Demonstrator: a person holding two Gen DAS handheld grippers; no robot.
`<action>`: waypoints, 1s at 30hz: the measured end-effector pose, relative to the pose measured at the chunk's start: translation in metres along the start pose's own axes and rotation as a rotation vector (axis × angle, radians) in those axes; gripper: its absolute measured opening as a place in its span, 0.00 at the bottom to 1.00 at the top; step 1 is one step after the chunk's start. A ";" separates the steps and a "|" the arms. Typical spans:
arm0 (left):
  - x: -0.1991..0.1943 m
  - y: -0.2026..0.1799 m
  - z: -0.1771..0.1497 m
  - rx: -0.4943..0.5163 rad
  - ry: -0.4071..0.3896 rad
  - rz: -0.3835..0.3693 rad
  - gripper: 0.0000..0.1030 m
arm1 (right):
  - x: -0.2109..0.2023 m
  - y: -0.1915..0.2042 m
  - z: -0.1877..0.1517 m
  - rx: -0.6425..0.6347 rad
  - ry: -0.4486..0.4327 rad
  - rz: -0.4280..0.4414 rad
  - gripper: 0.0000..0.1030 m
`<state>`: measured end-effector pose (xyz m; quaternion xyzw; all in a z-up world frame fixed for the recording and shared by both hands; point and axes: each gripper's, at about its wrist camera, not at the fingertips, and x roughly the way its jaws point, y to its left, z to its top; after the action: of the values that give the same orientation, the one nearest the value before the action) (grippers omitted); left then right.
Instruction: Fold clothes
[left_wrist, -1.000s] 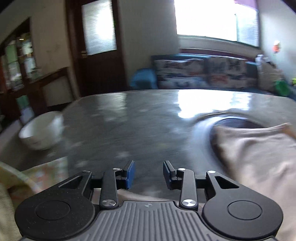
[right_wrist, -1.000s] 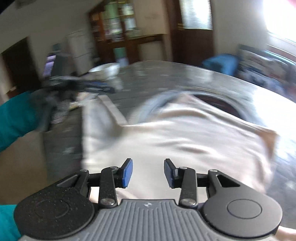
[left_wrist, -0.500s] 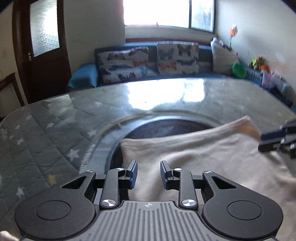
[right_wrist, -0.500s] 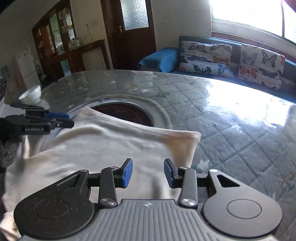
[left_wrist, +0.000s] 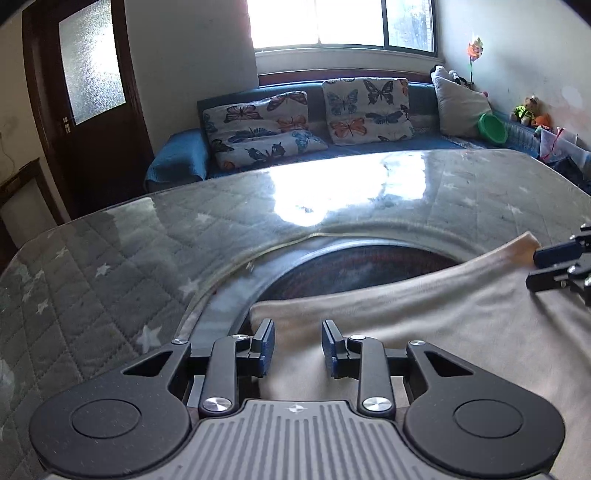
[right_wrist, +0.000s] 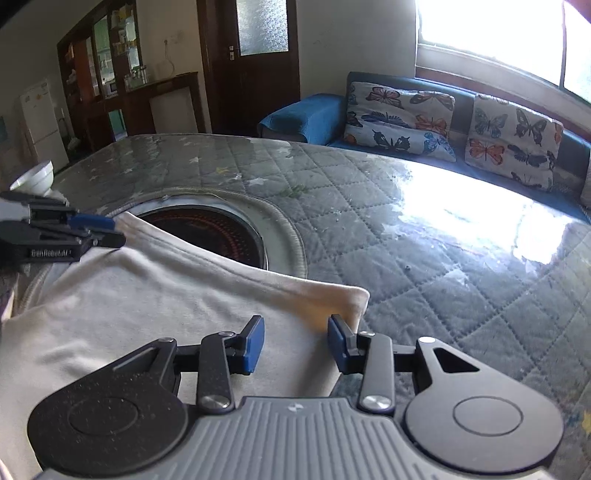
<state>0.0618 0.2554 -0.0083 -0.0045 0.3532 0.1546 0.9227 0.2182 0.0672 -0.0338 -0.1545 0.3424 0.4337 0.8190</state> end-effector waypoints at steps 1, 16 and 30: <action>0.004 -0.002 0.002 0.006 0.007 0.006 0.31 | 0.000 0.000 0.000 -0.005 0.001 -0.002 0.39; -0.042 -0.024 -0.018 0.018 -0.013 -0.052 0.31 | -0.052 0.056 -0.024 -0.159 0.008 0.119 0.48; -0.123 -0.048 -0.096 0.026 -0.047 -0.089 0.41 | -0.103 0.102 -0.085 -0.212 0.021 0.114 0.60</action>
<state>-0.0731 0.1638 -0.0047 -0.0045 0.3329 0.1086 0.9367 0.0591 0.0170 -0.0185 -0.2249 0.3115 0.5118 0.7684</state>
